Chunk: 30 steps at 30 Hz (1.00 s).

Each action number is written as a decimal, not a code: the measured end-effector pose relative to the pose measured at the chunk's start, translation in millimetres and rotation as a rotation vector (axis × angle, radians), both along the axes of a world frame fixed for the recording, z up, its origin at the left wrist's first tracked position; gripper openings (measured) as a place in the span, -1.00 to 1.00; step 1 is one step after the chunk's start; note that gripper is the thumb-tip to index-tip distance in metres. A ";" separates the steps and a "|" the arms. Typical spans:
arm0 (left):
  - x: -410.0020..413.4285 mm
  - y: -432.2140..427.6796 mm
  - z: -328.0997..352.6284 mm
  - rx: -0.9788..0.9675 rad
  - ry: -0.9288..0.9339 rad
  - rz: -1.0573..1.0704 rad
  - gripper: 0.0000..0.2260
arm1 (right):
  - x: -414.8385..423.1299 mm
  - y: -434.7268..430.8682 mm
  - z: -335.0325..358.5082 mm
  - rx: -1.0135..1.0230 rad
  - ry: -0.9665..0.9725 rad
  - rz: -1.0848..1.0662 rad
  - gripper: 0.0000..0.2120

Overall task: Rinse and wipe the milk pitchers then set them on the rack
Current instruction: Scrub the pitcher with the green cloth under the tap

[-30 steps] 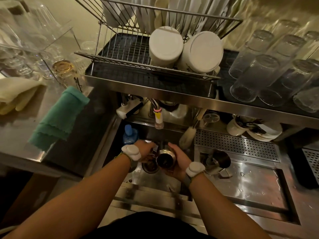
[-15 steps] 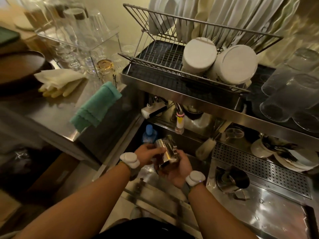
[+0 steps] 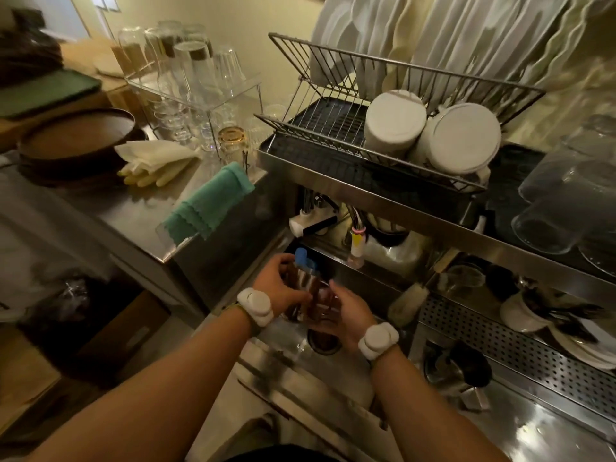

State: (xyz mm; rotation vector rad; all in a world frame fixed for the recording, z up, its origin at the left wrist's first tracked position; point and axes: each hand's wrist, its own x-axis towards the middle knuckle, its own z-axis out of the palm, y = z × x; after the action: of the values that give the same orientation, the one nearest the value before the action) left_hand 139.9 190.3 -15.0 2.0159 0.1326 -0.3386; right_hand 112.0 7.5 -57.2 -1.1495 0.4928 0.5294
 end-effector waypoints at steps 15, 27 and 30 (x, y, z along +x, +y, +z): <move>92.4 78.8 165.4 1.072 -0.245 0.191 -0.53 | -12.3 5.1 35.2 -0.083 0.006 -0.059 -0.81; 37.6 49.7 171.5 0.890 -0.796 0.231 -0.77 | -14.2 -11.5 44.2 -0.094 0.029 -0.102 -0.80; 16.3 9.2 146.1 0.748 -0.799 0.048 -0.73 | -15.0 -6.4 42.0 -0.013 0.055 -0.150 -0.72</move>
State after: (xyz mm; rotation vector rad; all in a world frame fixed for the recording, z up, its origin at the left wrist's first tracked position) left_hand 156.2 199.5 131.1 2.7147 -0.2294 0.6546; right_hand 97.0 1.1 -15.2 -1.1023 0.6253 0.4288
